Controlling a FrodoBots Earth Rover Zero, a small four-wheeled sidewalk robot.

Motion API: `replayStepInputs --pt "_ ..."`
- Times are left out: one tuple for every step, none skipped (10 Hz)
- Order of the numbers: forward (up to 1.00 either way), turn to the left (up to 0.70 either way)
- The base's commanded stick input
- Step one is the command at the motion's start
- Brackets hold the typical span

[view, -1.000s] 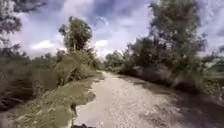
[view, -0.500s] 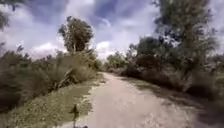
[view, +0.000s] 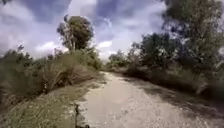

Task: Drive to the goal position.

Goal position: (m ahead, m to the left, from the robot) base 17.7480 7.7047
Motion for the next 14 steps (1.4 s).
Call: replayStepInputs --pt "1.00 0.00" --pt "1.00 0.00" --pt "1.00 0.00" --pt "1.00 0.00" --pt "1.00 0.00" --pt "1.00 0.00" --pt "1.00 0.00" --pt "1.00 0.00" --pt "1.00 0.00" --pt "1.00 0.00" --pt "1.00 0.00" --pt "1.00 0.00" --pt "1.00 0.00" --pt "1.00 0.00"
